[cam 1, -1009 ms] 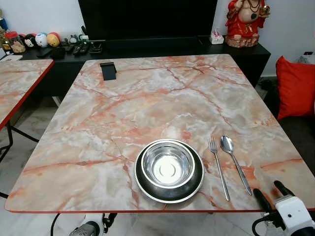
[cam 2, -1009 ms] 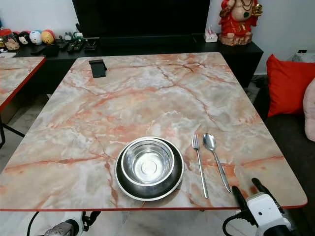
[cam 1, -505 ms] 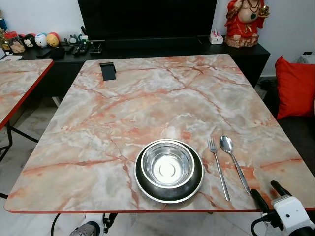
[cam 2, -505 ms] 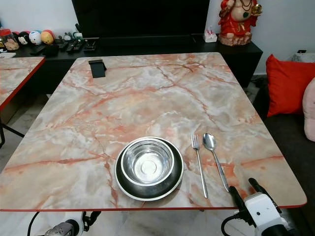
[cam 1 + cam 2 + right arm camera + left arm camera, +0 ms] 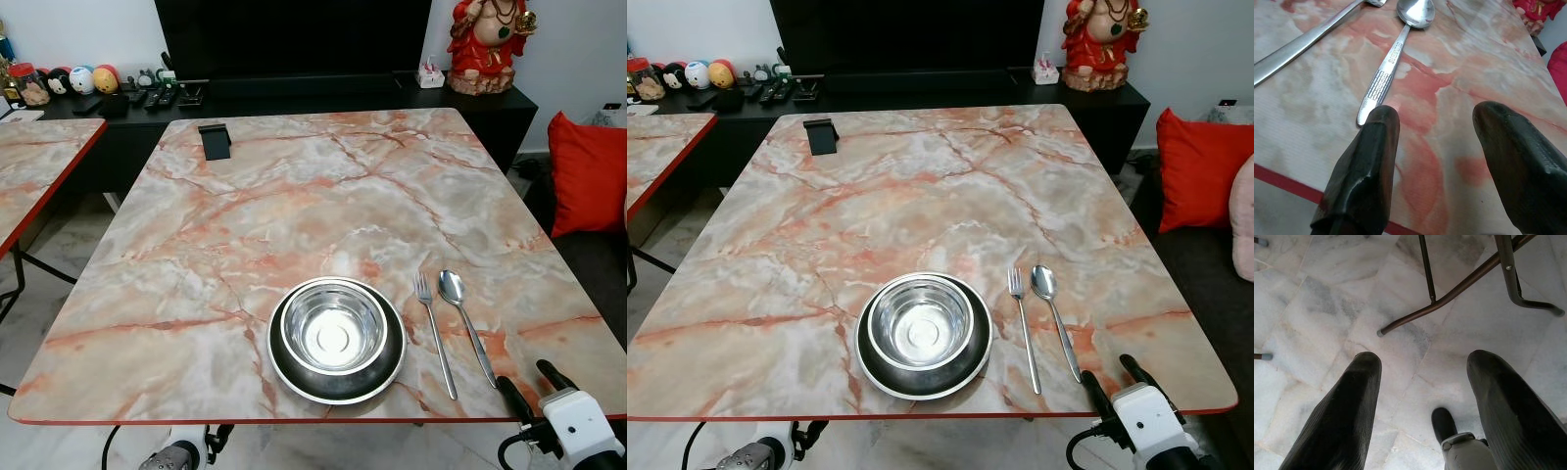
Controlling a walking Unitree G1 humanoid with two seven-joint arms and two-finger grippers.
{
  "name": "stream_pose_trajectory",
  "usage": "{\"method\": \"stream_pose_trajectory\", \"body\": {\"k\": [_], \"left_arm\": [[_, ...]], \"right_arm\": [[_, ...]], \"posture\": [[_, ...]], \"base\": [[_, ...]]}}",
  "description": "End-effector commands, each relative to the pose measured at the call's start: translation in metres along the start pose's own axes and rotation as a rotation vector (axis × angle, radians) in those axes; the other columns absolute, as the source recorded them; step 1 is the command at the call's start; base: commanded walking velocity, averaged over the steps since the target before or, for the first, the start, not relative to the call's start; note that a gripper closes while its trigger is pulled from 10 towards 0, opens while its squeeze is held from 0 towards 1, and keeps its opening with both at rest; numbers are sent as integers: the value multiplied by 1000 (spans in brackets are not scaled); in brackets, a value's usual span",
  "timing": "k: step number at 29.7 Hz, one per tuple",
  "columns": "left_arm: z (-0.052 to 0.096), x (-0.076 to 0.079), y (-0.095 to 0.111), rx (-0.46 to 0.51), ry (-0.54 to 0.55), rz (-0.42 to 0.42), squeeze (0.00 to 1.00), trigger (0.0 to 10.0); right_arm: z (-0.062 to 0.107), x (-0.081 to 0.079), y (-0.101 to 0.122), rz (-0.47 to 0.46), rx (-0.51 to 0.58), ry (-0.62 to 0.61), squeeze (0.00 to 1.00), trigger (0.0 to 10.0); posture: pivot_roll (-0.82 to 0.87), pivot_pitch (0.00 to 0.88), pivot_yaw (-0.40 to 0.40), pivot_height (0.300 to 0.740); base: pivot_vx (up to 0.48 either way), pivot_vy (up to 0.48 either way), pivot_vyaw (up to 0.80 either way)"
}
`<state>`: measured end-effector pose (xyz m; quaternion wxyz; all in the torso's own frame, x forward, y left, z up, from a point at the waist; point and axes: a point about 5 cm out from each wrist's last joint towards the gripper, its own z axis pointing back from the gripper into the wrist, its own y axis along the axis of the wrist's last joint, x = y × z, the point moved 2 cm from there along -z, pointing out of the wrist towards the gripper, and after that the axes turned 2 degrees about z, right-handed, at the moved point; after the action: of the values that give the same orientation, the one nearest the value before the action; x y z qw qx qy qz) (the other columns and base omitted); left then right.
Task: Setting the table
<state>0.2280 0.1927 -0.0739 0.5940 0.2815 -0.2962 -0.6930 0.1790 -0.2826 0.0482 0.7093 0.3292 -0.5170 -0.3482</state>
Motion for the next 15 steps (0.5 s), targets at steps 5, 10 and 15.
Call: {"method": "stream_pose_trajectory", "body": {"k": [5, 10, 15], "left_arm": [[1, 1, -3, -8, -9, -14, 0, 10000], [1, 1, -3, -8, -10, -14, 0, 10000], [0, 1, -2, -7, -11, -15, 0, 10000]], "right_arm": [[-1, -4, 2, -4, 7, 25, 0, 10000], [0, -5, 1, -4, 2, 26, 0, 10000], [-1, -5, 1, -8, 5, 20, 0, 10000]], "posture": [[-89, 0, 25, 740], [-89, 0, 25, 740], [-91, 0, 26, 740]], "base": [[0, 0, 0], [0, 0, 0], [0, 0, 0]]}}
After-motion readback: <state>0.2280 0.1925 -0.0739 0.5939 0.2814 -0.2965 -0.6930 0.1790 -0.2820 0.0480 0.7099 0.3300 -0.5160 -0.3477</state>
